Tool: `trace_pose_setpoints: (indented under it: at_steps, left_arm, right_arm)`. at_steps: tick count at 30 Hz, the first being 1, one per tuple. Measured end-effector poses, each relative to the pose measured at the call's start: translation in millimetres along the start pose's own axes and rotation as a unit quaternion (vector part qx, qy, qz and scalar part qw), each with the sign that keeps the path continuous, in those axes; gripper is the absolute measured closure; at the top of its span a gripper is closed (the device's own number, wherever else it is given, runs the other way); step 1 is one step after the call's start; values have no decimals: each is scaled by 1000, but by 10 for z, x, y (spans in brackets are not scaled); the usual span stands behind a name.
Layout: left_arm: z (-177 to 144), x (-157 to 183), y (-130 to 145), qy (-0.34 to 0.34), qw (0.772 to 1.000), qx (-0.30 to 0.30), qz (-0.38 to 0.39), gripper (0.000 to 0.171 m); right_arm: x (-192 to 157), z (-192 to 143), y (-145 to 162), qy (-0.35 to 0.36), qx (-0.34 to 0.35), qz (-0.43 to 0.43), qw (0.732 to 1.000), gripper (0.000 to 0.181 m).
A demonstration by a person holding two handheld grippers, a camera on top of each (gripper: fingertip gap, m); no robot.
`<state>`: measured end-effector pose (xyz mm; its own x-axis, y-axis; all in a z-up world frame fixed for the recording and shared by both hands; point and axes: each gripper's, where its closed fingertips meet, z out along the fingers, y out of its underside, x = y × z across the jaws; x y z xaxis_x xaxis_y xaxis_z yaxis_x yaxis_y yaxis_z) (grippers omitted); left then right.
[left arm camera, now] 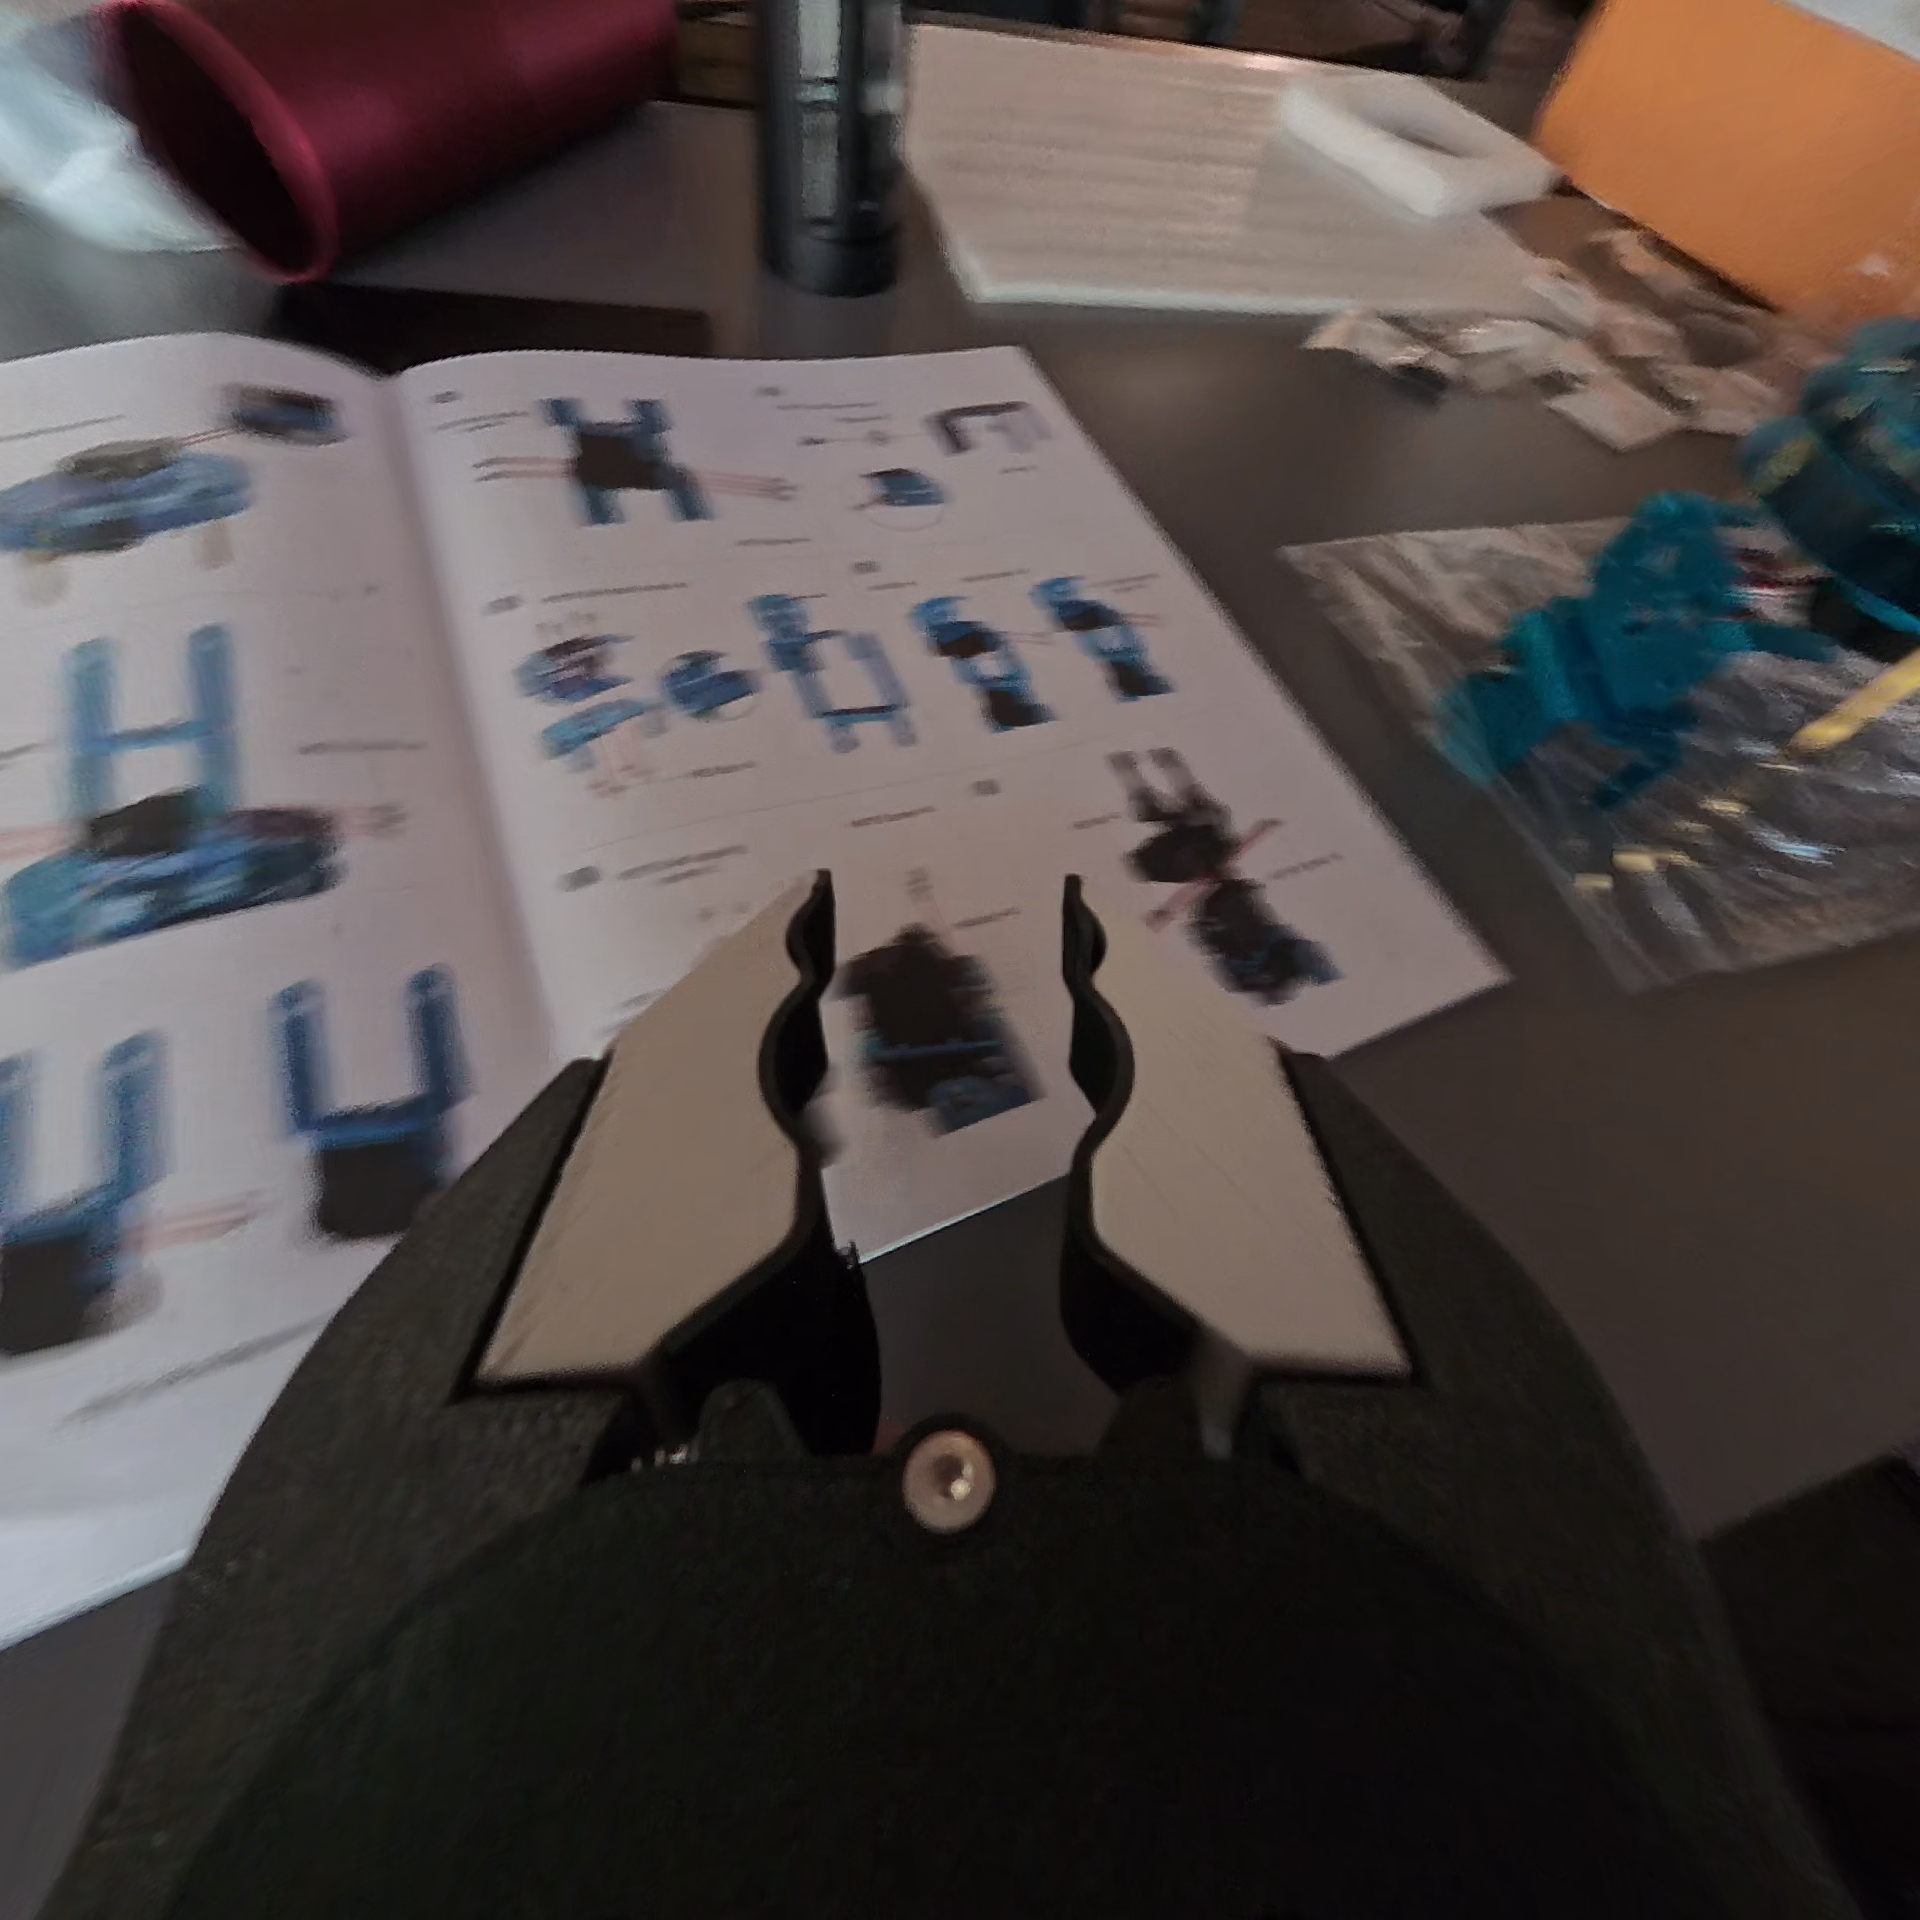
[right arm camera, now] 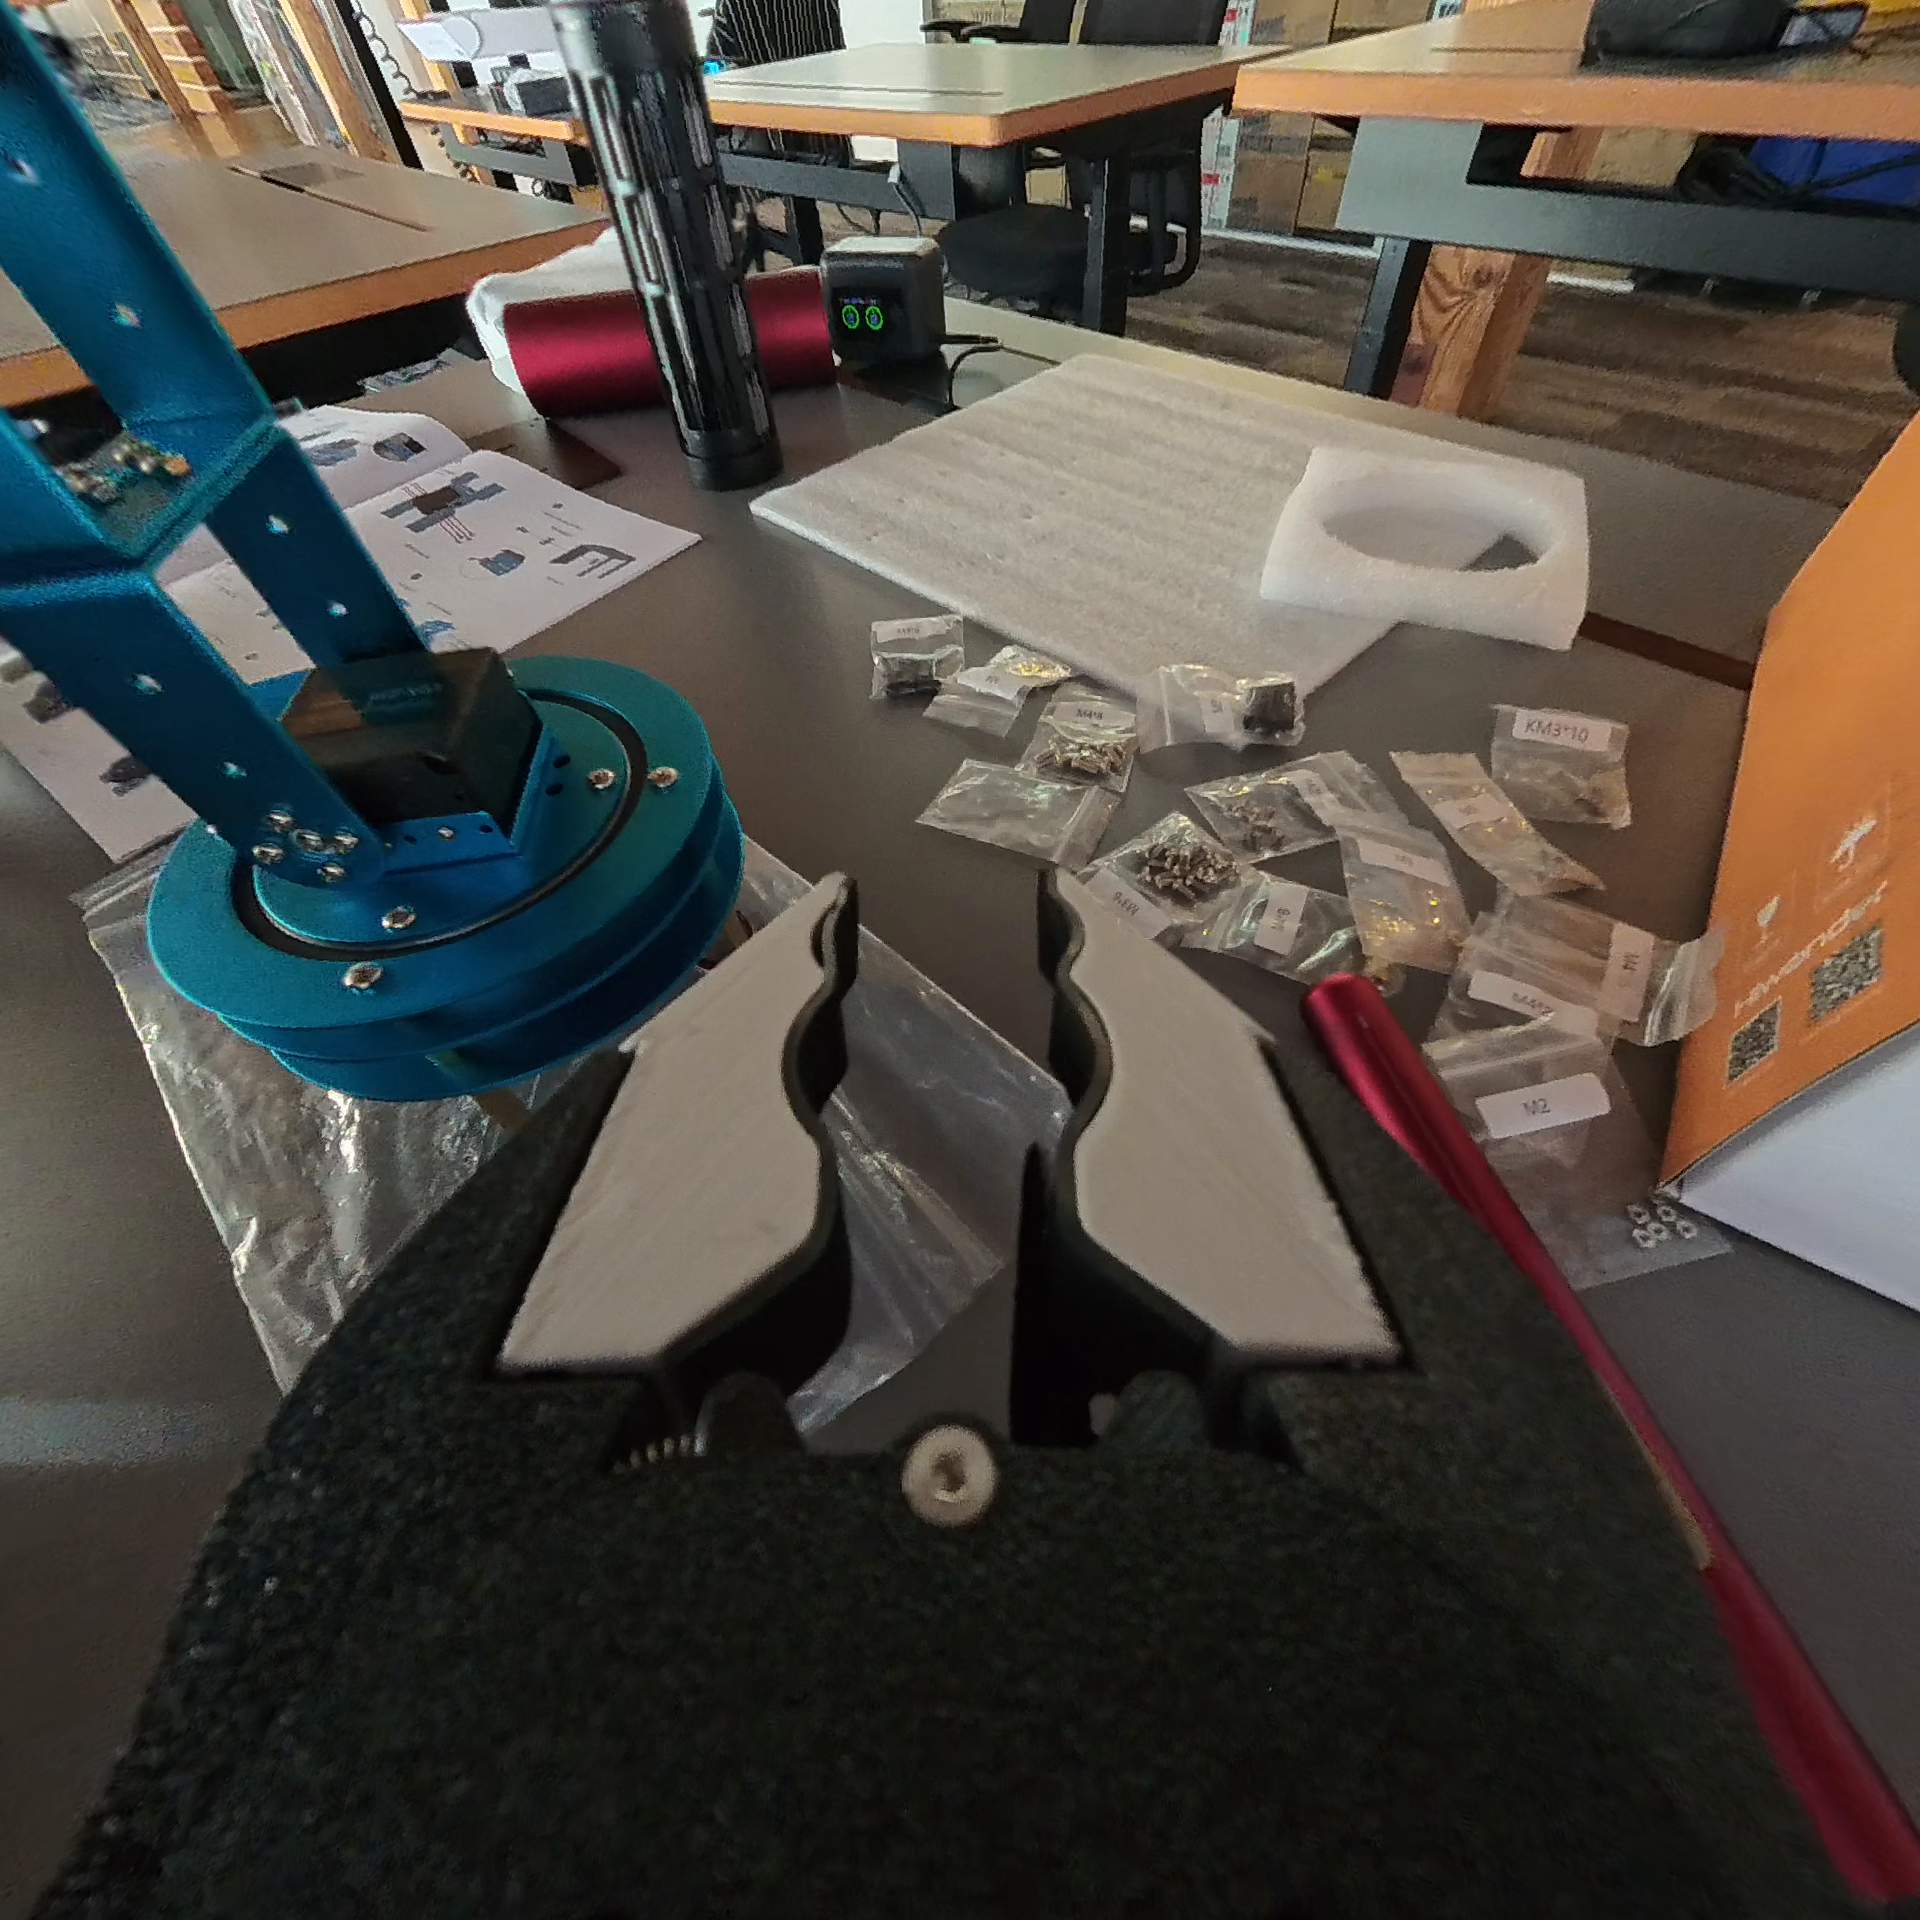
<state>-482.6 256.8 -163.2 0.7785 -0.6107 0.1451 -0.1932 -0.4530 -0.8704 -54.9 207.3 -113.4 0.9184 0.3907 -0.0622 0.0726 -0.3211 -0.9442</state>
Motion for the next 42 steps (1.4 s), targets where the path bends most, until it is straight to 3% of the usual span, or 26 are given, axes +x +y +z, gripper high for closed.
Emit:
trace_pose_setpoints:
  at_steps: [3,5,8,11,14,17,18,19,27,34,35,37,38,41,42]
  left_arm:
    - [85,680,-92,138,990,-6,7,127]
    - [162,1152,-98,235,971,-49,14,126]
    - [284,1558,-302,270,959,-43,79,125]
    - [517,1703,-213,235,956,-73,162,125]
    - [783,1713,-63,178,960,-92,195,129]
    - [888,1749,-143,151,968,-69,188,148]
    - [901,1728,-206,134,972,-53,183,167]
    - [901,1723,-255,125,975,-40,178,168]
    - [966,1759,-301,102,980,-35,168,170]
    - [875,1853,-180,110,978,-52,170,169]
    - [871,1846,-169,103,978,-53,172,167]
    - [881,1838,-159,95,978,-56,176,142]
    - [893,1842,-165,95,978,-57,174,142]
    - [954,1898,-216,107,979,-51,166,146]
    - [985,1895,-245,103,980,-48,164,161]
  right_arm:
    - [-10,-7,-18,4,1,-10,1000,147]
    - [-11,4,2,8,-5,-17,1000,147]
    - [-15,30,42,15,-15,-31,999,147]
    - [-23,36,60,22,-19,-49,998,149]
    - [-44,37,60,23,-19,-61,998,149]
    - [-80,27,29,21,-14,-69,997,150]
    - [-94,22,19,19,-11,-72,997,150]
    - [-103,16,7,19,-9,-75,997,150]
    - [-124,6,-8,10,-2,-66,998,151]
    - [-141,50,60,5,-17,-69,997,151]
    - [-147,53,64,4,-18,-70,997,151]
    - [-154,56,66,4,-19,-74,997,151]
    - [-158,59,69,3,-20,-74,997,151]
    - [-159,73,87,2,-24,-73,997,151]
    - [-157,76,93,2,-24,-73,997,151]
